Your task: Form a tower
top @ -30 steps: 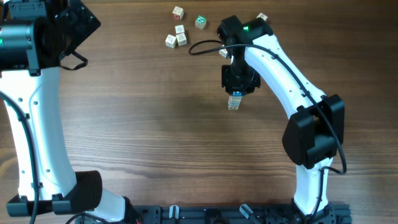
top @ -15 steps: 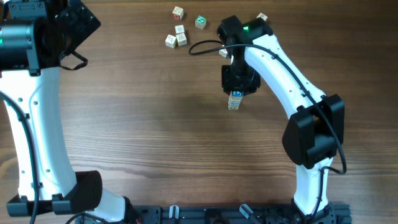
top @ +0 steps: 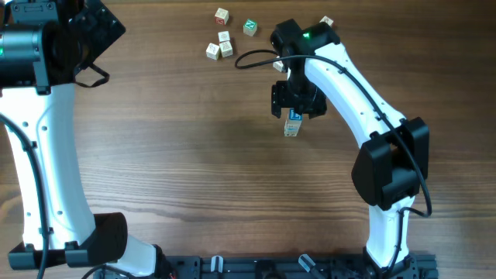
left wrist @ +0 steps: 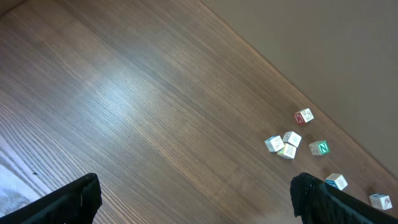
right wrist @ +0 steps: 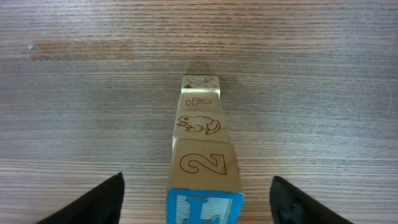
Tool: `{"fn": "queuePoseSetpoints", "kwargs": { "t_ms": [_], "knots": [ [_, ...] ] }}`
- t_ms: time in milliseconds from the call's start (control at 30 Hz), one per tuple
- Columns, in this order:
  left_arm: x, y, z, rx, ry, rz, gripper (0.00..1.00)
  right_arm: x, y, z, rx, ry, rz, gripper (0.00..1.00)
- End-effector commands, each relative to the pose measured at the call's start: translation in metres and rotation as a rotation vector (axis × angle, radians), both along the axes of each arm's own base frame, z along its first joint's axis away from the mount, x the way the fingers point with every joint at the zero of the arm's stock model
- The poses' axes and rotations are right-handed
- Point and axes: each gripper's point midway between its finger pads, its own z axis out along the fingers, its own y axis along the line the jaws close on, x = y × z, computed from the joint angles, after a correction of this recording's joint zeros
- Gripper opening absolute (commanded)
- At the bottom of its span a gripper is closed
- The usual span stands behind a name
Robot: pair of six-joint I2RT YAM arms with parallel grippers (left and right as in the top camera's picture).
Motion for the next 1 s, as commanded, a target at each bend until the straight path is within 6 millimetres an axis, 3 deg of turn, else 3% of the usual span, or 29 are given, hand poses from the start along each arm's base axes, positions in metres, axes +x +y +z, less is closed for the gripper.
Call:
{"fn": "queuePoseSetpoints", "kwargs": {
  "t_ms": [0, 67, 967],
  "knots": [
    [-0.005, 0.004, 0.011, 0.005, -0.034, 0.025, 1.0, -0.002, -0.001, -0.013, -0.005, 0.035, 0.004, 0.71],
    [-0.005, 0.004, 0.01, 0.005, -0.033, 0.025, 1.0, -0.001, 0.004, -0.013, 0.029, 0.034, 0.045, 0.66],
    [-0.005, 0.004, 0.011, 0.005, -0.034, 0.025, 1.0, 0.006, 0.012, -0.013, 0.066, 0.007, 0.071, 0.66]
  ]
}}
